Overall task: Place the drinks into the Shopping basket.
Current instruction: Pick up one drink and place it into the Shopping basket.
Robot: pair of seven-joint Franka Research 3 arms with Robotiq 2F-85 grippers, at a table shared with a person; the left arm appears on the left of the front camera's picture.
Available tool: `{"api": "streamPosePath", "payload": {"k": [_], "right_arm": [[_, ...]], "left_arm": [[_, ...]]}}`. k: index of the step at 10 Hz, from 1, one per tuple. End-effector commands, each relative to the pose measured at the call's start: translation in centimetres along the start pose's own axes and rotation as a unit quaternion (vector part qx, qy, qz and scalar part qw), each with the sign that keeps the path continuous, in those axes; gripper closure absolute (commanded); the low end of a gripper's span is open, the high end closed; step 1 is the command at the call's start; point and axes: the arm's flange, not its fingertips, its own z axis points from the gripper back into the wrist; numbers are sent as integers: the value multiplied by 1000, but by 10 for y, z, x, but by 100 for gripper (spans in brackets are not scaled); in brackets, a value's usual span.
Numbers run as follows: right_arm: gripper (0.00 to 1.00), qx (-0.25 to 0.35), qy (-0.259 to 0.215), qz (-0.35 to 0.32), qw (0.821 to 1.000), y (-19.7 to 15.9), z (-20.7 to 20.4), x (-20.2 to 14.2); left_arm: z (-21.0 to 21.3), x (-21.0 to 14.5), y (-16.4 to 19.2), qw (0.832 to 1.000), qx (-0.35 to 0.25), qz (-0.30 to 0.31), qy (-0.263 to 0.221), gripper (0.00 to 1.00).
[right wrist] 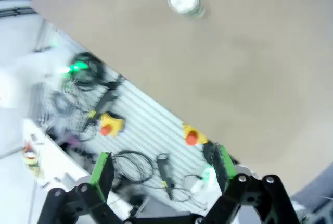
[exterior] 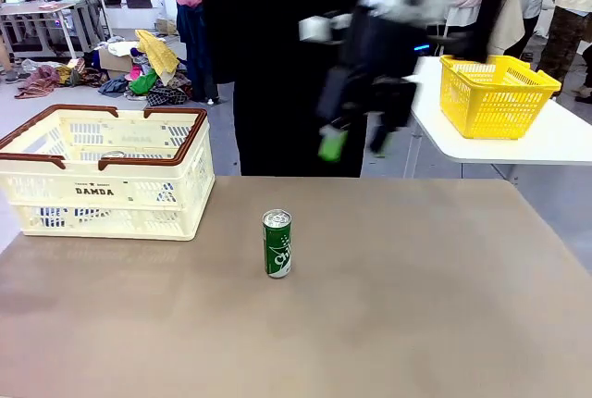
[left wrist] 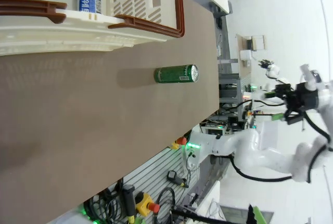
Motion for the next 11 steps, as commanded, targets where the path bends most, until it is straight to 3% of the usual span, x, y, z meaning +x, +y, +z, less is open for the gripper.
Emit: {"api": "streamPosePath", "payload": {"k": [1,3,5,8,9,11], "right_arm": [[0,136,-63,-106,983,-109,20,-45],[0,267,-125,-141,945,-205,39,-97],[0,332,-204,-194,900,-288,30,-145],[0,436,-309,-203,820,-360,-30,-196],[0,364,-231,-237,871,-338,14,-188],[0,364,-231,-237,871,-338,14,-188]], "left_arm": [[0,-4,0,1000,1,-6,6,0],[0,-4,0,1000,1,-6,6,0],[0,-4,0,1000,1,-6,6,0],[0,-4,0,1000,1,-6,6,0],[0,-4,0,1000,1,-6,6,0],[0,-4,0,1000,1,-6,6,0]]}}
